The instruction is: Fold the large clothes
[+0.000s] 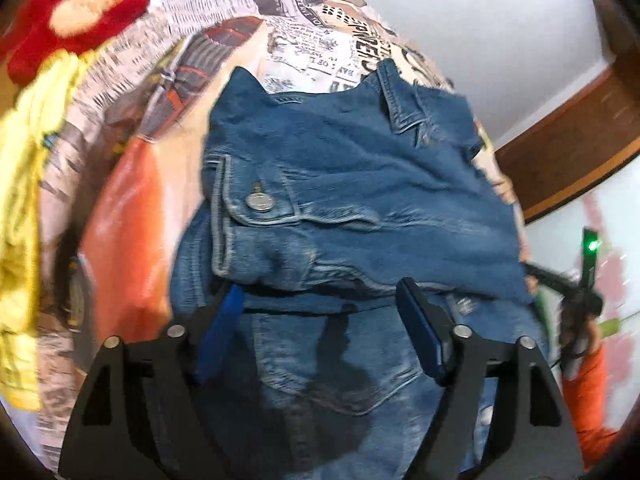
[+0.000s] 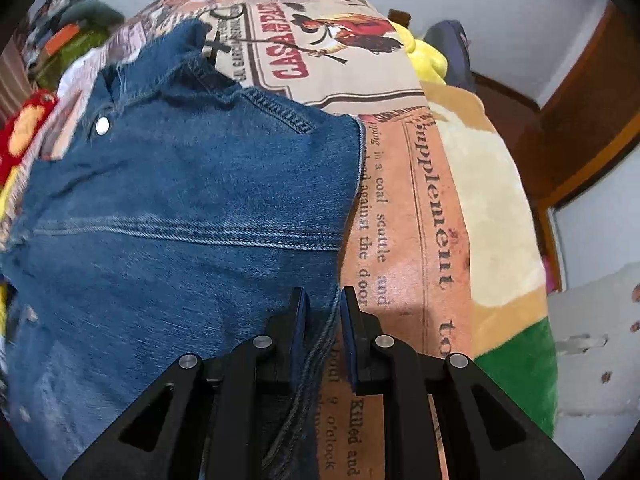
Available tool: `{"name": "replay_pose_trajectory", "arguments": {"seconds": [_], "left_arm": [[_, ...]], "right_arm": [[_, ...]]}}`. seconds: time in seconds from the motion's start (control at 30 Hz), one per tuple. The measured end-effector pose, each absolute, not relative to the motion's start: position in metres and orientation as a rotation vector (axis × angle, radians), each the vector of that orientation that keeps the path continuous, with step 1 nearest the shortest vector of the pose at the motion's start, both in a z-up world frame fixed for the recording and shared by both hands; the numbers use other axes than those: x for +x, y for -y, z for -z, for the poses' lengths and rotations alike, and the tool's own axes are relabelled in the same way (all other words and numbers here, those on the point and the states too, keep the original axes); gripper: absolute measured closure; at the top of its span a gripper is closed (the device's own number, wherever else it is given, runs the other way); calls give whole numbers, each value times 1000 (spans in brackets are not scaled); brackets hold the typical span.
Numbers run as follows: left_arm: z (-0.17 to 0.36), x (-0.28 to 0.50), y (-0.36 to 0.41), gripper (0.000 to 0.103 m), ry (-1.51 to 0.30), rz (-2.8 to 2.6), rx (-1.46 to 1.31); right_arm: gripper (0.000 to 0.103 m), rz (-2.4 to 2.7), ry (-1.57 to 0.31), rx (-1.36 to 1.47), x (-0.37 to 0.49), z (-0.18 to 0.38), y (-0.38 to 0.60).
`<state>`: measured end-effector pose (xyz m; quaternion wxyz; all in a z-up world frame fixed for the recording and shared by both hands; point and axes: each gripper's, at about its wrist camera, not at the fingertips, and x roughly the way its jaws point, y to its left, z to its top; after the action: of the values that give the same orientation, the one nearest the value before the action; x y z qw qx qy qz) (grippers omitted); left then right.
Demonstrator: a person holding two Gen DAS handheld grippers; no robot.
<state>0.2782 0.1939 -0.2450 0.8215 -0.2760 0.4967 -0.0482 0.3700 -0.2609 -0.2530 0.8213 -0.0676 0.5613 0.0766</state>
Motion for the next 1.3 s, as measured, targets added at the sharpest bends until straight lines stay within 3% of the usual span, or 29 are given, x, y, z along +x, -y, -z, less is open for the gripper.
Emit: {"name": "replay_pose_trajectory", "arguments": {"seconds": [0.23, 0.3, 0.37, 0.4, 0.67, 0.83, 0.97, 1.0, 1.07, 1.1, 1.13, 1.2, 1.3], "left_arm": [[277, 308, -206, 28, -1100, 35, -749], [272, 315, -202, 54, -1088, -30, -659], [257, 323, -188, 69, -1063, -77, -493], [249, 325, -184, 71, -1040, -85, -438], [171, 317, -170, 72, -778, -126, -184], [205, 324, -180, 72, -906, -126, -174], [247, 323, -181, 65, -1033, -144, -140], [253, 320, -181, 60, -1043, -150, -138], [261, 314, -185, 53, -1054, -176, -136], [262, 312, -187, 46, -1058, -188, -137], [263, 309, -189, 42, -1058, -200, -138], [261, 302, -194, 27, -1046, -224, -133], [255, 292, -203, 16, -1037, -229, -139]], "right_arm": [[90, -222, -1166, -17, 365, 225, 267], [89, -238, -1150, -15, 364, 216, 265], [90, -252, -1135, -13, 365, 209, 263], [90, -259, -1128, -13, 365, 206, 261], [89, -310, -1122, -36, 372, 206, 236], [90, -315, -1193, -110, 369, 242, 220], [89, -354, -1116, -197, 358, 252, 217], [86, -358, -1105, -216, 357, 251, 216], [62, -324, -1074, -276, 353, 251, 214], [30, -267, -1048, -326, 351, 251, 214], [18, -210, -1018, -372, 351, 250, 214], [13, -199, -976, -403, 346, 250, 218], [13, -236, -1008, -316, 347, 247, 233]]}}
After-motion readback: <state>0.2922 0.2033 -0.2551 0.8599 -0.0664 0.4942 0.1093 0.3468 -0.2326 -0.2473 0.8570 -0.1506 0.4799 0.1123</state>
